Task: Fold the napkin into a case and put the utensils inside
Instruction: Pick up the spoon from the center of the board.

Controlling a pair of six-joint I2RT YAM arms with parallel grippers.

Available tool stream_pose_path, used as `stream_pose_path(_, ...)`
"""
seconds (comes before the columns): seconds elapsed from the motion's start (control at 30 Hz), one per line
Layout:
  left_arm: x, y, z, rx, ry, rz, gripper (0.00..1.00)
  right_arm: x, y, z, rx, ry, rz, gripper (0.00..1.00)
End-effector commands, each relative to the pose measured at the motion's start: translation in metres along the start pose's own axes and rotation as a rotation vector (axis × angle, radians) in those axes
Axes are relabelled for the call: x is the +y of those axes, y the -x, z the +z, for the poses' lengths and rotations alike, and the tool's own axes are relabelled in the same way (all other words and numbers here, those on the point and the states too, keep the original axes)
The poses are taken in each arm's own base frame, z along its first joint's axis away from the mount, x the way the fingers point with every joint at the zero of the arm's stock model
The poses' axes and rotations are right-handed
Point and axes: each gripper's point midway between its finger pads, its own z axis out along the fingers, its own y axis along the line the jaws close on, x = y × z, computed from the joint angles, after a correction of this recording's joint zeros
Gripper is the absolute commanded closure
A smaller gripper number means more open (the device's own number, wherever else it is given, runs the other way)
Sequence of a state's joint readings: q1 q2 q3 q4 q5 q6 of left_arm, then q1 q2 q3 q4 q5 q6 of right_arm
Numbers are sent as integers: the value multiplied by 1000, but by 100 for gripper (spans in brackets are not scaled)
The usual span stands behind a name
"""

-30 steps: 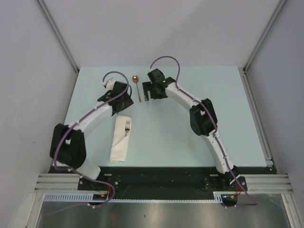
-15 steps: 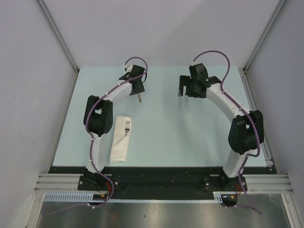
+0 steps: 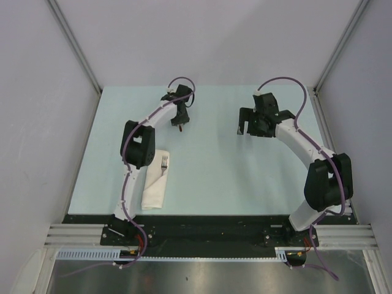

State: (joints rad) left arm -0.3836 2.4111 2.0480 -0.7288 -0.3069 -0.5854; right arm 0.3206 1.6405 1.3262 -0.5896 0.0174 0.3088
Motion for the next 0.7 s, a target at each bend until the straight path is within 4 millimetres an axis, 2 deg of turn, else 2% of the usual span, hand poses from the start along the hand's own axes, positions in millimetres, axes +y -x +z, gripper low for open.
stream_pose_path(0.0, -3, -4, 1, 59, -5, -8, 59, 3, 22, -22, -110, 40, 1, 6)
stream_pose_path(0.03, -5, -1, 0, 59, -13, -7, 63, 8, 19, -23, -101, 66, 0, 6)
stream_pose_path(0.1, -1, -9, 4, 95, -1, -8, 69, 9, 18, -26, -103, 73, 3, 6)
stream_pose_path(0.13, 0, -12, 5, 108, 5, -12, 77, 9, 19, -28, -109, 74, 4, 6)
stream_pose_path(0.17, 3, -16, 6, 125, 13, -19, 80, 8, 19, -30, -117, 74, 3, 6)
stream_pose_path(0.37, 11, -35, 12, 199, 22, -12, 86, 11, 22, -35, -127, 92, 14, 6)
stream_pose_path(0.47, 11, -49, 14, 248, 12, 12, 98, 13, 21, -34, -124, 99, 21, 6)
stream_pose_path(0.5, 10, -51, 10, 255, 6, 24, 99, 14, 19, -34, -119, 103, 19, 6)
stream_pose_path(0.57, 14, -69, 9, 295, 6, 37, 100, 17, 17, -31, -110, 117, 25, 6)
stream_pose_path(0.6, 12, -68, -2, 282, -9, 47, 100, 18, 16, -29, -108, 122, 25, 6)
stream_pose_path(0.63, 22, -85, -3, 317, 17, 62, 100, 20, 14, -25, -100, 126, 26, 7)
stream_pose_path(0.67, 22, -88, -6, 307, 7, 65, 100, 22, 11, -23, -90, 133, 26, 6)
